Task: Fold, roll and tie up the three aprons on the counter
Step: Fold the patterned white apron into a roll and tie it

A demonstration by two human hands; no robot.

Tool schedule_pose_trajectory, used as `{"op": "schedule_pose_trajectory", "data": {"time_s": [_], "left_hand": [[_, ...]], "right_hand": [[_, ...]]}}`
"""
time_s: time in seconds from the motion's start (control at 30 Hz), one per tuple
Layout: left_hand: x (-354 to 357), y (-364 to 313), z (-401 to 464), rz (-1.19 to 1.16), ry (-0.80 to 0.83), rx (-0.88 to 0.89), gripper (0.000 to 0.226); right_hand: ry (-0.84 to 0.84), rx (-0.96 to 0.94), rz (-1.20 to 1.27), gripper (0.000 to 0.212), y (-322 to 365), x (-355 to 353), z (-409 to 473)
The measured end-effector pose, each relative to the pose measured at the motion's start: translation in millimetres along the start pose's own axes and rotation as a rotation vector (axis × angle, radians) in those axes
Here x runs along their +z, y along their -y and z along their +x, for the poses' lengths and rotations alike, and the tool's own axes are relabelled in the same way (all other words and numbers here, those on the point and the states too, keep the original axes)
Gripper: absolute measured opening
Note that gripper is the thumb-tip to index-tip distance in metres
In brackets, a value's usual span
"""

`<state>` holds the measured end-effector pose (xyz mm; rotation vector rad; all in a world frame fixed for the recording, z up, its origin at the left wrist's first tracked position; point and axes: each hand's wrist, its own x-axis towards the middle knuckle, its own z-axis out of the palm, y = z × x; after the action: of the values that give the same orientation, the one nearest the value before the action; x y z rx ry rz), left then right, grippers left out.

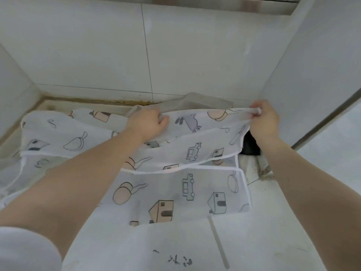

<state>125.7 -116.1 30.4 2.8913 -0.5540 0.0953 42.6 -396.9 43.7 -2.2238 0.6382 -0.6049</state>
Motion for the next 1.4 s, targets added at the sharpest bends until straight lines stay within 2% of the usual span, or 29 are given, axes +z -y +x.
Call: {"op": "schedule_pose_trajectory", "data": {"time_s": [0.07, 0.13, 0.2, 0.27, 0.3, 0.43, 0.5, 0.57, 0.63, 0.73, 0.8, 0.9, 0.97, 1.1, 1.17, 1.2, 1.27, 1.3, 1.4], "left_hand": [[0.2, -0.5, -3.2, -0.007, -0.049, 0.022, 0.033], [5.6, 10.5, -7.1, 0.013, 0.007, 0.001, 0.039], [12.3, 27.7, -13.0, 0.053, 0.083, -0.050, 0.046], [17.9, 48.4, -21.6, 0.065, 0.093, -0.100, 0.047], [19.6, 58.3, -25.5, 0.070, 0.112, -0.131, 0.047], [19.6, 95.0, -38.7, 0.114, 0.149, -0.287, 0.047], [15.0, 116.7, -44.6, 0.109, 0.108, -0.414, 0.048], [9.7, 141.6, -50.5, 0.073, 0.053, -0.568, 0.052], [0.7, 160.5, -53.3, -0.074, -0.010, -0.767, 0.063], [-9.4, 189.0, -50.4, -0.437, -0.093, -1.121, 0.077], [-8.1, 211.3, -47.4, -0.655, -0.120, -1.170, 0.075], [-5.7, 235.0, -44.3, -1.143, -0.019, -1.118, 0.052], [-11.6, 242.1, -43.2, -1.377, 0.049, -1.095, 0.037], [-34.2, 224.3, -37.1, -1.764, 0.175, -0.771, 0.025], [-46.6, 212.6, -30.8, -1.878, 0.161, -0.628, 0.023], [-49.3, 209.4, -26.6, -1.928, 0.132, -0.567, 0.023], [-54.1, 204.4, -18.0, -2.025, 0.076, -0.449, 0.021], [-55.8, 205.3, -13.7, -2.053, 0.047, -0.404, 0.020], [-56.1, 210.3, -4.8, -2.080, 0.014, -0.339, 0.025]], "right_hand": [[-0.042, 0.113, -0.074, 0.035, -6.2, 5.3, 5.6], [0.052, 0.197, -0.207, 0.037, -9.9, 13.9, 10.8], [0.147, 0.214, -0.385, 0.048, -5.0, 24.1, 6.3], [0.216, 0.049, -0.450, 0.058, 9.0, 40.2, -7.6], [0.272, -0.069, -0.434, 0.057, 18.9, 51.2, -15.4], [0.711, -0.469, -0.452, 0.041, 55.0, 100.7, -45.4], [0.859, -0.600, -0.620, 0.053, 69.9, 121.1, -58.8], [0.923, -0.625, -0.755, 0.073, 82.0, 138.8, -71.4], [0.933, -0.582, -0.806, 0.089, 88.0, 154.3, -79.8], [0.936, -0.471, -0.879, 0.103, 92.2, 172.9, -87.1], [0.919, -0.432, -0.929, 0.105, 93.8, 181.0, -88.7], [0.863, -0.405, -0.969, 0.101, 92.1, 185.2, -89.0], [0.848, -0.357, -0.964, 0.095, 90.5, 187.2, -89.1], [0.845, -0.306, -0.929, 0.069, 105.3, 192.1, -88.3], [0.836, -0.258, -0.736, 0.052, 122.6, 192.8, -89.0], [0.850, -0.196, -0.552, 0.049, 129.8, 191.1, -88.7], [0.895, -0.056, -0.162, 0.056, 141.5, 186.9, -86.7], [0.909, -0.070, -0.108, 0.061, 145.1, 184.5, -85.4], [0.884, -0.342, -0.512, 0.082, 136.8, 189.6, -79.7]]}}
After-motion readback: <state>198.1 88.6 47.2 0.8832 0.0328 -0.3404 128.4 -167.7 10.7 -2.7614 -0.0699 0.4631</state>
